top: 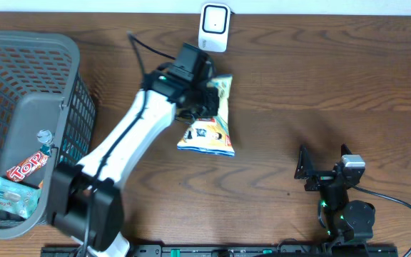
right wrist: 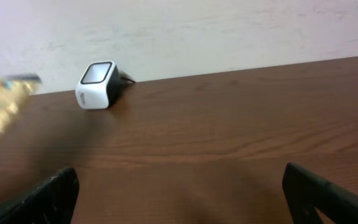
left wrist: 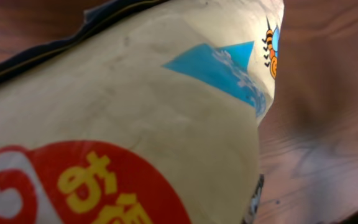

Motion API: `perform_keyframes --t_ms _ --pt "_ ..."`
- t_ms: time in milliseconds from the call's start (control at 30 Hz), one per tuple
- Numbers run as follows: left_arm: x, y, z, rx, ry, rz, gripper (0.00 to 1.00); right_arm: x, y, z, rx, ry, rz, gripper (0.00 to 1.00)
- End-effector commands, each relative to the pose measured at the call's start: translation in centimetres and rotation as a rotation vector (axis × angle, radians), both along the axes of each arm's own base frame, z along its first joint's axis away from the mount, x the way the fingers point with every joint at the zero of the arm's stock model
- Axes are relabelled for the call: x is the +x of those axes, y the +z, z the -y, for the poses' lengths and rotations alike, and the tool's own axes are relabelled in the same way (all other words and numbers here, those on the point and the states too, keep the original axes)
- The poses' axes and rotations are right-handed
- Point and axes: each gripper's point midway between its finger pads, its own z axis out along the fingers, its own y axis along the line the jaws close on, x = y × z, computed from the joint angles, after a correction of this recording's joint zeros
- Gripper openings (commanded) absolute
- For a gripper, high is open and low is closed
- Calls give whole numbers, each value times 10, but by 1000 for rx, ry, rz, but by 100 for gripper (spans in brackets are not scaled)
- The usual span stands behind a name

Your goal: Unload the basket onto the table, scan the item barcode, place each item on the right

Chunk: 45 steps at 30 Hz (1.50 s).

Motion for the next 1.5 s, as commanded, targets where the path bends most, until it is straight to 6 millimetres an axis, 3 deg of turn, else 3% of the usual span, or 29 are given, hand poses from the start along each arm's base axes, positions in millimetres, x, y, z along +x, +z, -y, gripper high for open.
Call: perform_keyframes --t_ms 0,200,333,367,433,500,567,633,700,733,767,800,833,867,1033,1167,1300,1467 --pt "-4 -31 15 43 -46 -41 7 0 -2 0 -16 0 -5 99" --pt "-19 -77 36 87 -80 -134 7 0 -2 0 -16 0 -5 99" --pt "-25 -93 45 101 -106 -154 7 0 -2 0 -16 0 -5 99" --pt "-25 -93 47 99 -109 -150 14 0 -2 0 -16 0 -5 99" --pt "-21 -88 50 87 -111 -130 52 0 -2 0 -16 0 -5 99" --pt "-16 -77 51 71 -106 -103 83 0 -2 0 -16 0 -5 99" --pt "-6 -57 51 44 -94 -59 92 0 -2 0 -16 0 -5 99" --pt "4 -33 49 12 -78 -6 93 0 -2 0 -16 0 -5 99" --pt "13 -1 45 -27 -59 61 92 0 -2 0 -16 0 -5 99" --pt "15 8 44 -39 -54 82 84 0 -2 0 -16 0 -5 99" --pt "15 17 43 -50 -52 102 66 0 -2 0 -16 0 -5 99" --pt "15 23 43 -56 -52 113 38 0 -2 0 -16 0 -5 99" --pt "13 27 43 -61 -53 119 19 0 -2 0 -16 0 -5 99" --pt "12 29 44 -63 -57 122 8 0 -2 0 -16 0 -5 99" --pt "1 17 52 -49 -86 96 8 0 -2 0 -16 0 -5 99" --pt "-11 -8 56 -18 -107 42 8 0 -2 0 -16 0 -5 99" --pt "-19 -49 51 44 -107 -38 8 0 -2 0 -16 0 -5 99" --pt "-15 -100 25 202 28 -104 8 0 -2 0 -16 0 -5 99"
